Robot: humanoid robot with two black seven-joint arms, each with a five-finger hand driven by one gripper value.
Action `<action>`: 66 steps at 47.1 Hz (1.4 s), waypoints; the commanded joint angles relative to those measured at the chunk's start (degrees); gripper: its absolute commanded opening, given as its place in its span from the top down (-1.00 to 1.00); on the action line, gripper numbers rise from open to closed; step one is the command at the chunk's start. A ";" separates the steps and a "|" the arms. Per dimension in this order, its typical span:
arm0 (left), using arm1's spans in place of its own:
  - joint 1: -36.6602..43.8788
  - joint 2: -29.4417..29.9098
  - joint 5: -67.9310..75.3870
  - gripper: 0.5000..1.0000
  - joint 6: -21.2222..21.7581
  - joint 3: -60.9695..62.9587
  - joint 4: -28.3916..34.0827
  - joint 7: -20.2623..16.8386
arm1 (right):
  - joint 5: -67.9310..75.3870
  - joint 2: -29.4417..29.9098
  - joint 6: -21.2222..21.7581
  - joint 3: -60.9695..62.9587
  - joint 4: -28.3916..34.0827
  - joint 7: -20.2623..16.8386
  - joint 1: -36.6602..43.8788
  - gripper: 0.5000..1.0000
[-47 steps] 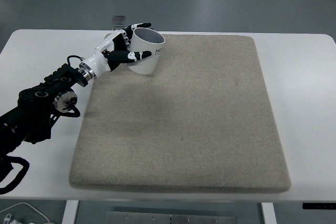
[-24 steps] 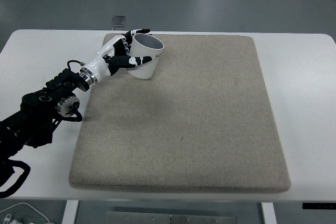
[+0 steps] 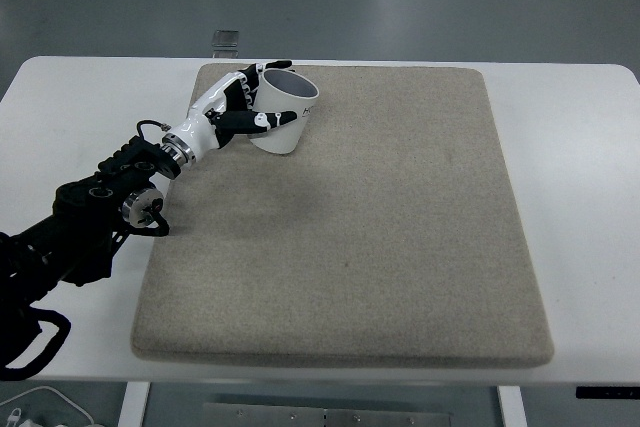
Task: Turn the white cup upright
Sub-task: 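Open the left hand's fingers and release the standing cup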
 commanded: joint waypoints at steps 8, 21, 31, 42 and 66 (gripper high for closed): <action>0.15 -0.13 -0.06 -0.62 0.86 -0.01 0.22 0.00 | 0.00 0.00 0.02 -0.02 0.00 0.00 0.00 -0.72; 0.76 -0.22 -0.15 -0.86 0.86 -0.01 0.13 0.00 | -0.09 0.00 0.02 -0.02 0.00 0.00 -0.09 -0.72; 0.68 -0.22 -0.68 -0.93 0.51 -0.89 -0.31 0.00 | -0.09 0.00 0.02 -0.02 0.00 0.00 0.00 -0.72; 0.41 -0.22 -0.77 -0.97 0.16 -1.07 -0.66 0.00 | -0.09 0.00 0.02 -0.02 0.00 0.00 0.00 -0.72; -0.29 -0.22 -0.77 -0.98 0.07 -1.94 -0.75 0.00 | -0.09 0.00 0.02 0.06 0.00 0.00 0.00 -0.72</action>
